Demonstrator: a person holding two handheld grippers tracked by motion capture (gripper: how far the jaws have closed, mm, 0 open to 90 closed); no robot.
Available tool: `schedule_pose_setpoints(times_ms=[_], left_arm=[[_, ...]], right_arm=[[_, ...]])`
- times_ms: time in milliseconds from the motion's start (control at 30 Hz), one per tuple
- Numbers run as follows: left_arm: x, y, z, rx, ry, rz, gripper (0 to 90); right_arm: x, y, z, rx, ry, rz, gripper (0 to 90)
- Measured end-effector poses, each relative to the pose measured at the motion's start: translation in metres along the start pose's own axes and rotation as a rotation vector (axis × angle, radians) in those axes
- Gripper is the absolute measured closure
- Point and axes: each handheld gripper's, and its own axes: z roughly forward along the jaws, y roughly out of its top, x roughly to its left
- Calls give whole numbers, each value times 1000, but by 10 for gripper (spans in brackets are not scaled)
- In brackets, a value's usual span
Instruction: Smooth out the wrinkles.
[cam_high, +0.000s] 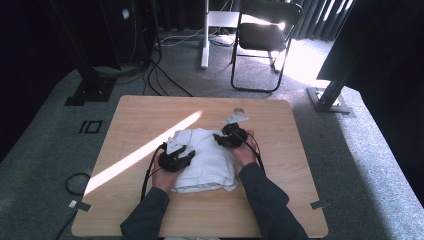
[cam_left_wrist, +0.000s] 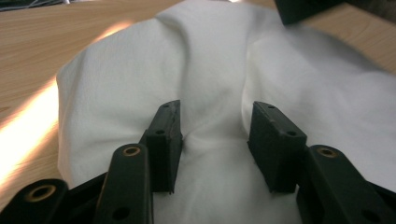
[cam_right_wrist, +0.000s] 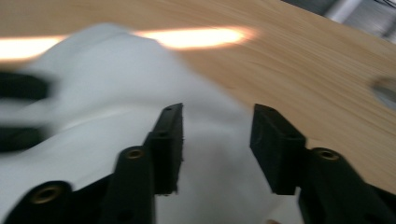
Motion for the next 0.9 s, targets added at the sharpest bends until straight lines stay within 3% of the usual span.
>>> schedule_pose_setpoints(times_ms=[67, 133, 167, 200, 233, 267, 300, 367, 467, 533, 567, 633, 667, 700, 733, 767, 800, 833, 900], left_arm=[[-7, 1, -10, -13, 5, 23, 519], [-14, 0, -19, -21, -7, 56, 509], [-18, -2, -24, -26, -16, 63, 504], [-18, -2, -24, -26, -16, 63, 502], [-25, -8, -35, -38, -52, 81, 502], [-29, -11, -39, -28, -66, 92, 500], [-32, -15, -42, -18, -71, 103, 500], [-35, -25, -47, -8, -84, 99, 495], [-37, -36, -55, -20, -106, 71, 491], [-39, -41, -59, -26, -125, 52, 491], [-39, -41, -59, -26, -125, 52, 491], [-44, -44, -65, -24, -108, 74, 491], [-44, -45, -67, -22, -104, 83, 490], [-44, -45, -67, -22, -104, 83, 490], [-43, -47, -69, -20, -111, 76, 490], [-43, -48, -69, -17, -110, 77, 490], [-43, -48, -69, -17, -110, 77, 490], [-42, -50, -66, -9, -109, 75, 490], [-42, -51, -62, -8, -117, 81, 498]], right_arm=[[16, -10, -14, -15, 50, -80, 481], [29, -26, -23, 13, 139, -101, 461], [33, -36, -27, 33, 148, -116, 455], [33, -36, -27, 33, 148, -116, 455], [37, -45, -30, 51, 146, -134, 449], [40, -65, -33, 87, 129, -164, 453], [39, -72, -33, 107, 105, -169, 455], [34, -83, -33, 122, 116, -142, 465], [32, -89, -32, 139, 108, -119, 466], [33, -91, -32, 151, 70, -126, 465], [33, -91, -32, 151, 70, -126, 465], [39, -88, -42, 116, 7, -126, 468], [43, -87, -49, 76, 6, -128, 460], [43, -87, -49, 76, 6, -128, 460], [53, -85, -60, 11, 51, -137, 439], [58, -85, -63, -1, 79, -144, 426], [58, -85, -63, -1, 79, -144, 426], [63, -86, -63, -4, 107, -151, 427], [72, -93, -53, 51, 94, -167, 462]])
